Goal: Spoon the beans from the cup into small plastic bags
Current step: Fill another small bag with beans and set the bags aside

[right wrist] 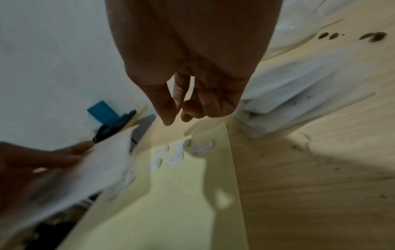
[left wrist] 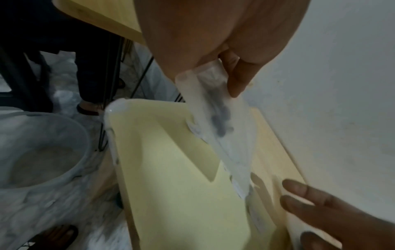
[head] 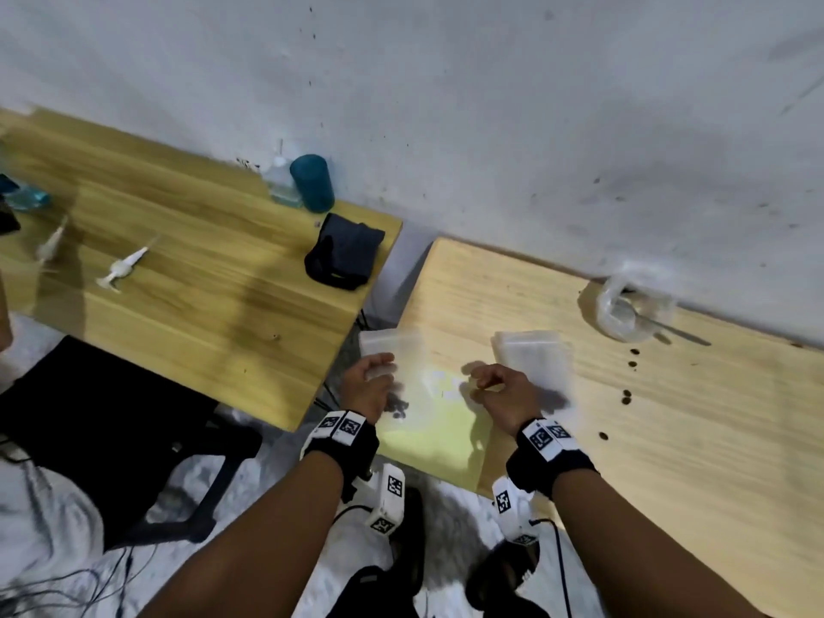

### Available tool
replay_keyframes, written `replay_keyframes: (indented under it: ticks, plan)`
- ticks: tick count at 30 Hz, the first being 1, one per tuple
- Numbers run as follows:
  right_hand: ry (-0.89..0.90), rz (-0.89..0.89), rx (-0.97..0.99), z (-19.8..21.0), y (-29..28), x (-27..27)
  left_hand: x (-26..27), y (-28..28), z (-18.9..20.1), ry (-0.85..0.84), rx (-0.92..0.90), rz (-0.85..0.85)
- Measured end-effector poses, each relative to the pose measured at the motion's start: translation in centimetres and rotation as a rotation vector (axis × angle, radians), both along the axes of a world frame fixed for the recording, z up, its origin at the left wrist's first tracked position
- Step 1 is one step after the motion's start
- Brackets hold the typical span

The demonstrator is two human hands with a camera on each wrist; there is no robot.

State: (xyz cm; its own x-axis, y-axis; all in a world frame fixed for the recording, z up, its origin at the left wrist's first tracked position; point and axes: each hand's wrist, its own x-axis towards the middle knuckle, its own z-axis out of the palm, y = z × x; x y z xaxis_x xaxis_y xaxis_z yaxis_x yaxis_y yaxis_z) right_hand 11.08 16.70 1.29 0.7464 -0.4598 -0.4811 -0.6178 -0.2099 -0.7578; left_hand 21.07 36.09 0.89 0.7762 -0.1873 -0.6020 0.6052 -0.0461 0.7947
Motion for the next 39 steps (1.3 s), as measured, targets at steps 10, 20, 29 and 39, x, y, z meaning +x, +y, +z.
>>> replay_keyframes:
  ticks: [10, 20, 29, 39]
  plan:
    - [0.143, 0.106, -0.255, -2.7, 2.6, 2.8, 2.2, 2.7, -1.9, -0.004, 0.064, -0.001]
    - [0.254, 0.124, -0.353, -3.3, 4.2, 5.9, 2.7, 3.3, -3.4, -0.054, 0.138, -0.067]
    - [-0.063, -0.121, -0.009, -1.6, 3.3, 7.0, 3.1, 1.4, -1.6, -0.206, 0.143, -0.05]
    - [-0.2, -0.009, -0.017, 3.5, 0.3, 5.8, 2.1, -4.7, 2.9, -0.293, 0.057, -0.238]
